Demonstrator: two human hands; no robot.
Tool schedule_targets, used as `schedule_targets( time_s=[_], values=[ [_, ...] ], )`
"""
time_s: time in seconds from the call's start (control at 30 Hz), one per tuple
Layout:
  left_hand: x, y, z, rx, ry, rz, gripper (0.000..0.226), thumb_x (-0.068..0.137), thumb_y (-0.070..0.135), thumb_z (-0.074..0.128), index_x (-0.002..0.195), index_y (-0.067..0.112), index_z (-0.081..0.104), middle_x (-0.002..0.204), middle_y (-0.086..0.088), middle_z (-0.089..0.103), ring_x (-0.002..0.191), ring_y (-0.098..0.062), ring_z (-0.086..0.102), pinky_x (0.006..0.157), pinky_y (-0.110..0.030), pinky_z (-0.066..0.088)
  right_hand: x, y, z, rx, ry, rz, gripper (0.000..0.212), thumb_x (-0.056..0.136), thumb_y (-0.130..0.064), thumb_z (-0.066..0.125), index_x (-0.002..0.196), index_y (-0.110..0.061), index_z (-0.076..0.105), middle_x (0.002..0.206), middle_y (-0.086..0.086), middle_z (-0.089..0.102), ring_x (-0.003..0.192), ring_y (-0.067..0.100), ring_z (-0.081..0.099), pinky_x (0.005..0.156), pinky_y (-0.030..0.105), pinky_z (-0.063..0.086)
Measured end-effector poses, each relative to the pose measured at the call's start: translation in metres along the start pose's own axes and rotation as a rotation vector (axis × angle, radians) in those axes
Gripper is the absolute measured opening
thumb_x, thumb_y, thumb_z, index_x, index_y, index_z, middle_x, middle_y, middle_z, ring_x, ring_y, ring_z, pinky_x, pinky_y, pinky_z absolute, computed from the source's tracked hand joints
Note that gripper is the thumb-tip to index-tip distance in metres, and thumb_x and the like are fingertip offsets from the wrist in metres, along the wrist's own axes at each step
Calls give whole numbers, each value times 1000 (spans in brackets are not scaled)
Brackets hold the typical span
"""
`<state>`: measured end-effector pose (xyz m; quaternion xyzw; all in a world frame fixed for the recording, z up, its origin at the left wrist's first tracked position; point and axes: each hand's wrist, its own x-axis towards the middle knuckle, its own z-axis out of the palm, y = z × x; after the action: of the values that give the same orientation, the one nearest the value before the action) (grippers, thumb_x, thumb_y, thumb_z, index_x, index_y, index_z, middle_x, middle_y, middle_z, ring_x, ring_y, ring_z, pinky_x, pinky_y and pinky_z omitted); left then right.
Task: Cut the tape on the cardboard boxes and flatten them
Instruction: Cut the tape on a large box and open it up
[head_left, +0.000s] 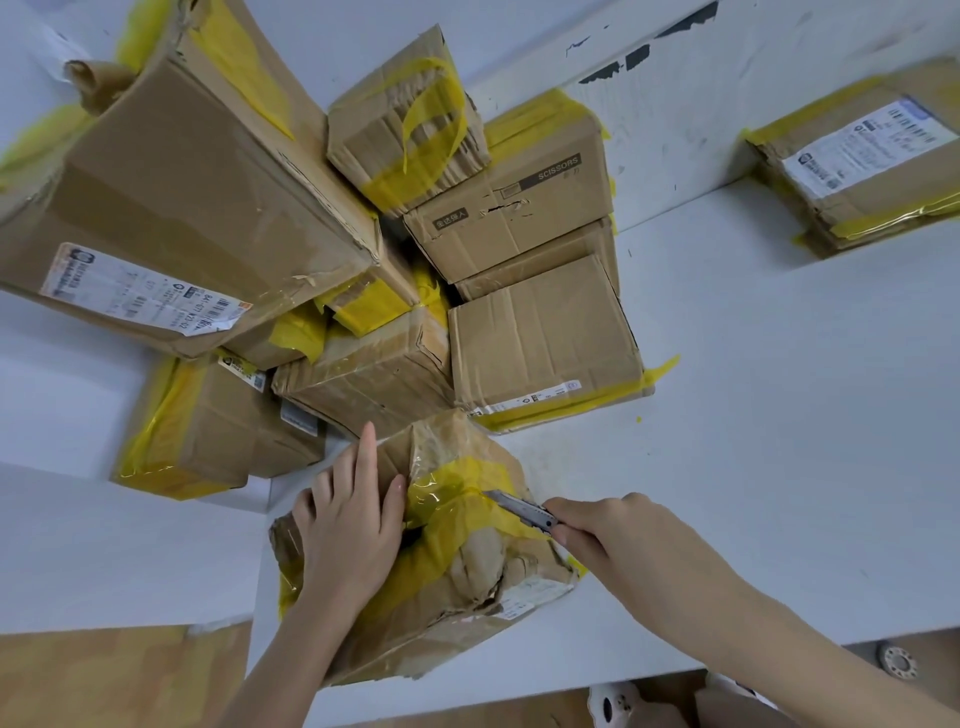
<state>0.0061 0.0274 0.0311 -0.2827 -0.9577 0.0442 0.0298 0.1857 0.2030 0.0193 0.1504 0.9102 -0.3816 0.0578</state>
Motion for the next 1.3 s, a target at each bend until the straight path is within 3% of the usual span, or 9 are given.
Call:
schedule_targets(
  time_s=[0.5, 0.57, 0.7, 0.8, 0.9, 0.97, 1.03, 1.17, 1.3],
  values=[
    [0, 0, -2, 4, -23, 16, 82, 79, 58, -2, 150, 20, 18, 143, -4, 40, 124, -28, 38, 99, -43, 26, -29, 1, 11, -26, 32, 32, 29, 100, -45, 28, 121, -35, 45, 63, -7, 37, 52, 9, 33, 48, 18, 27],
    [0, -1, -3, 13, -32, 22, 80, 81, 58, -2, 150, 21, 16, 143, -3, 39, 125, -26, 37, 100, -41, 25, -33, 3, 6, 27, 35, 43, 26, 99, -44, 30, 116, -38, 48, 63, -7, 39, 53, 10, 35, 50, 20, 30],
    [2, -2, -5, -21, -71, -49, 63, 94, 53, 7, 151, 25, 4, 147, 3, 31, 131, -20, 29, 104, -40, 22, -38, 5, -9, 230, 73, 80, 26, 99, -32, 37, 79, -45, 46, 56, -3, 44, 51, 9, 38, 52, 20, 32],
    [3, -2, -11, -69, -165, -160, 56, 99, 46, 13, 150, 28, -2, 150, 4, 26, 135, -22, 25, 106, -46, 23, -41, 1, -16, 452, 148, 97, 25, 99, -25, 38, 92, -40, 56, 59, -1, 60, 39, 7, 41, 45, 14, 33],
    [4, -17, -21, -138, -246, -218, 52, 99, 44, 26, 146, 24, 17, 145, 0, 38, 128, -26, 40, 99, -45, 34, -40, -11, -17, 596, 165, 100, 23, 96, -25, 47, 96, -46, 55, 76, -6, 70, 32, 11, 40, 42, 18, 38],
    [1, -31, -26, -247, -262, -255, 42, 97, 44, 40, 131, 20, 39, 127, -1, 55, 110, -22, 54, 84, -35, 46, -40, -20, -14, 645, 154, 83, 25, 93, -21, 53, 95, -46, 52, 88, 5, 70, 32, 11, 42, 42, 18, 38],
    [-5, -44, -32, -283, -285, -293, 39, 92, 48, 49, 117, 18, 48, 117, -3, 61, 98, -19, 58, 70, -28, 44, -38, -29, -8, 650, 112, 48, 25, 94, -19, 53, 97, -44, 48, 98, 16, 67, 32, 11, 44, 43, 17, 38],
    [-22, -58, -30, -380, -283, -386, 73, 90, 49, 53, 146, 17, 20, 139, -14, 46, 121, -31, 49, 93, -36, 40, -28, -48, 4, 626, 65, -3, 25, 97, -20, 47, 99, -44, 42, 95, 21, 62, 37, 12, 51, 44, 14, 34],
    [-40, -50, -24, -603, -181, -428, 75, 96, 32, 46, 150, 25, -5, 145, -26, 27, 124, -39, 44, 95, -41, 39, -19, -63, 15, 548, 57, -40, 24, 97, -17, 45, 102, -40, 43, 75, 2, 56, 54, 11, 65, 43, 12, 35]
  ],
)
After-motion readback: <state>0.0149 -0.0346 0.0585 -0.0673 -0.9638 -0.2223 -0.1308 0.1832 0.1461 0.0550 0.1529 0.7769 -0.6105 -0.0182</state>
